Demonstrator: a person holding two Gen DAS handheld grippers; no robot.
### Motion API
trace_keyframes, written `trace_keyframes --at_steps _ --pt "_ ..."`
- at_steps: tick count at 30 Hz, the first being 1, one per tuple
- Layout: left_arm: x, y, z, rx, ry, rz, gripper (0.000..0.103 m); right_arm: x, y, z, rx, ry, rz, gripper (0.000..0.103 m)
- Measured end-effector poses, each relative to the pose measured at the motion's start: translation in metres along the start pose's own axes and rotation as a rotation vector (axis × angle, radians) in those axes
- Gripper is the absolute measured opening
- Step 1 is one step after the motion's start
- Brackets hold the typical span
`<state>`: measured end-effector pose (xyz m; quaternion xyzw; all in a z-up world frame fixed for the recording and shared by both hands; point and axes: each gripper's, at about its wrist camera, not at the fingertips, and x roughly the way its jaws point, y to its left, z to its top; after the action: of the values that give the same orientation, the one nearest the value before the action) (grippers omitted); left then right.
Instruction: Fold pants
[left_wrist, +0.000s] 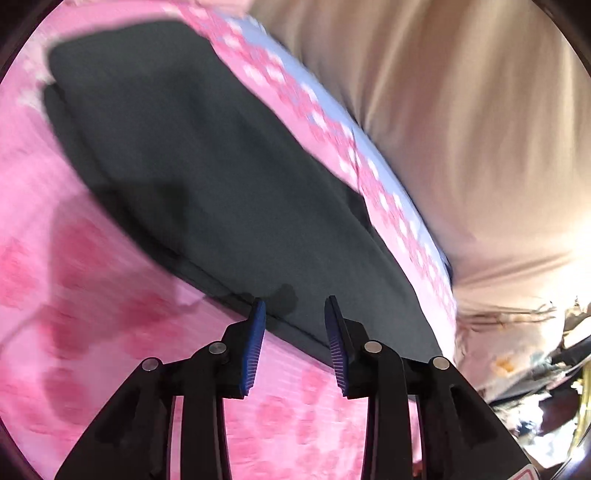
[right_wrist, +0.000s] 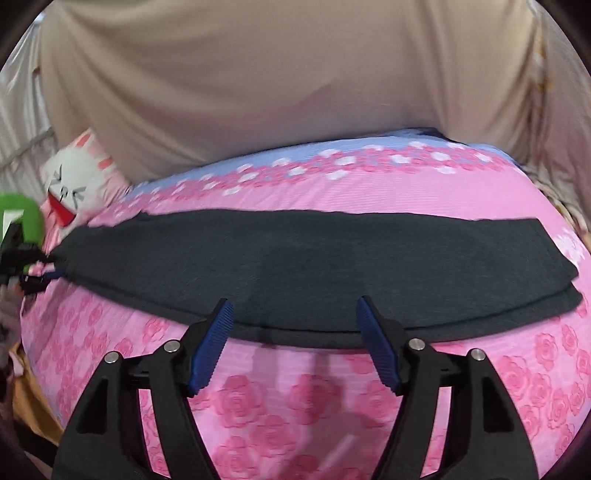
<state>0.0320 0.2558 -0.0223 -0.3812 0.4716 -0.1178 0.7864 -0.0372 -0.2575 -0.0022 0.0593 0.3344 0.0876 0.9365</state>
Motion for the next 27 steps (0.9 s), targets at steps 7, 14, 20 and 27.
trace_keyframes --at_steps 7,14,20,27 --pt "0.024 0.003 0.004 -0.088 0.052 -0.029 0.03 -0.002 -0.003 -0.003 0.038 0.0 0.02 0.074" --pt "0.023 -0.005 -0.01 -0.104 0.115 0.019 0.04 -0.004 -0.005 -0.003 0.057 -0.011 0.024 0.077" --pt "0.033 -0.007 -0.006 -0.139 0.113 0.005 0.04 -0.004 -0.004 -0.002 0.063 -0.015 0.02 0.077" --pt "0.04 -0.022 -0.005 -0.122 0.126 0.005 0.04 -0.005 -0.006 -0.003 0.069 -0.021 0.018 0.078"
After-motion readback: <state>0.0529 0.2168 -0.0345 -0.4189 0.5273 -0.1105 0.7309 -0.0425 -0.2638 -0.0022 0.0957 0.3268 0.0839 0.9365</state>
